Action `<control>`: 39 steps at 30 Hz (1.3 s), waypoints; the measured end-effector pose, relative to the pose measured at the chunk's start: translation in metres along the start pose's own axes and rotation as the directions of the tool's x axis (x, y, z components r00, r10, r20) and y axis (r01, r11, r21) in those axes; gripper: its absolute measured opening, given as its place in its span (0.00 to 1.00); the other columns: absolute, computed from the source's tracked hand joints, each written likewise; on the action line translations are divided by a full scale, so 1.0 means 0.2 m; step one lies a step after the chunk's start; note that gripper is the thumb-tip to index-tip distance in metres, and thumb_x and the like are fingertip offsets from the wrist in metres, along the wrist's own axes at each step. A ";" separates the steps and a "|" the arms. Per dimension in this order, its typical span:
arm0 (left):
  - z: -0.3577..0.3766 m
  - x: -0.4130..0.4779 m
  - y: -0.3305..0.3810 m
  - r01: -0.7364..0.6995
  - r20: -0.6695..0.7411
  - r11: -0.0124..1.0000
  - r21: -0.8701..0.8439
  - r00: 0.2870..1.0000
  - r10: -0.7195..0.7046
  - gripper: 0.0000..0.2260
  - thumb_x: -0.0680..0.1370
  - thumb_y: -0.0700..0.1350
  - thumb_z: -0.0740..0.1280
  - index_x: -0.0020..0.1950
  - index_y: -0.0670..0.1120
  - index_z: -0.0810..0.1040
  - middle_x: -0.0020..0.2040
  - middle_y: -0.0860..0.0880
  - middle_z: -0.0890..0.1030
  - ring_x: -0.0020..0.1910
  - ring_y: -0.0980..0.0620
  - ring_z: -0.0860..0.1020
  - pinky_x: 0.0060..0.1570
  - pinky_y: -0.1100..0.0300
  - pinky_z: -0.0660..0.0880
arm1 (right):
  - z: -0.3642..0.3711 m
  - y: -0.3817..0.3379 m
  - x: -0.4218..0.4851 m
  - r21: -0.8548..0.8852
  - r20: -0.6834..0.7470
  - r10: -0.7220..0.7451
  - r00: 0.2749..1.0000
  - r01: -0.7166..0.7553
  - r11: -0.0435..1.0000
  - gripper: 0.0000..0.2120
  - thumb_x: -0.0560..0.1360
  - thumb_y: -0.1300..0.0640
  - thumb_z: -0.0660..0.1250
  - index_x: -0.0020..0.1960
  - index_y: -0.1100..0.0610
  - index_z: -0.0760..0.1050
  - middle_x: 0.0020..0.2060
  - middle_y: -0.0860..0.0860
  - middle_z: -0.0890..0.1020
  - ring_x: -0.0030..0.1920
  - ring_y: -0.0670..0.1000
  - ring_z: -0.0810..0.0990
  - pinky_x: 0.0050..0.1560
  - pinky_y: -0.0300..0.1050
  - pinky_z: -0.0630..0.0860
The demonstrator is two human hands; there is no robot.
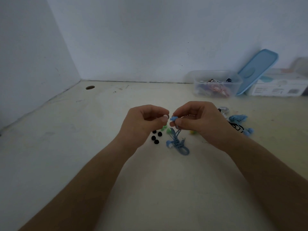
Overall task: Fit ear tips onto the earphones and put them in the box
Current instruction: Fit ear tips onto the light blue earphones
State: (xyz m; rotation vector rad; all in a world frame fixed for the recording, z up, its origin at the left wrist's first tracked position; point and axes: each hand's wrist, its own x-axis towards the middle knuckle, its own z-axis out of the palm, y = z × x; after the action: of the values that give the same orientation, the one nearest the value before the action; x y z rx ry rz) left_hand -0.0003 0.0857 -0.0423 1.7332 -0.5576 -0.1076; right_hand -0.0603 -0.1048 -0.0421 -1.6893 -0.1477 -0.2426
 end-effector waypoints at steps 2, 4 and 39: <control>0.00 0.00 -0.01 0.017 0.013 0.998 -0.060 1.000 -0.016 0.08 0.73 0.36 0.74 0.50 0.44 0.85 0.45 0.47 0.87 0.47 0.48 0.85 0.53 0.54 0.81 | 0.00 0.00 0.00 -0.004 -0.003 -0.014 1.000 0.014 1.000 0.07 0.73 0.72 0.71 0.49 0.65 0.81 0.43 0.59 0.86 0.45 0.58 0.86 0.46 0.44 0.82; 0.00 0.00 -0.01 0.030 0.018 0.996 -0.088 0.999 -0.029 0.08 0.72 0.36 0.75 0.50 0.44 0.84 0.45 0.46 0.87 0.48 0.47 0.85 0.55 0.52 0.80 | 0.00 0.00 0.00 0.003 -0.006 -0.025 1.000 0.025 1.000 0.07 0.73 0.72 0.71 0.49 0.65 0.81 0.42 0.59 0.86 0.44 0.58 0.86 0.47 0.46 0.83; 0.01 -0.01 0.01 0.047 0.065 0.992 -0.113 0.997 -0.039 0.07 0.72 0.37 0.75 0.48 0.44 0.84 0.43 0.43 0.86 0.44 0.45 0.85 0.48 0.52 0.81 | -0.02 0.02 0.01 0.000 0.021 -0.046 0.999 0.046 0.999 0.08 0.72 0.71 0.72 0.49 0.63 0.82 0.40 0.55 0.87 0.41 0.50 0.85 0.47 0.44 0.82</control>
State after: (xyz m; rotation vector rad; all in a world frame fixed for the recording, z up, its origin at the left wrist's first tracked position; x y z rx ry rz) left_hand -0.0027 0.0848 -0.0416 1.6349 -0.5498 -0.2214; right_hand -0.0578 -0.1101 -0.0442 -1.6909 -0.2023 -0.2597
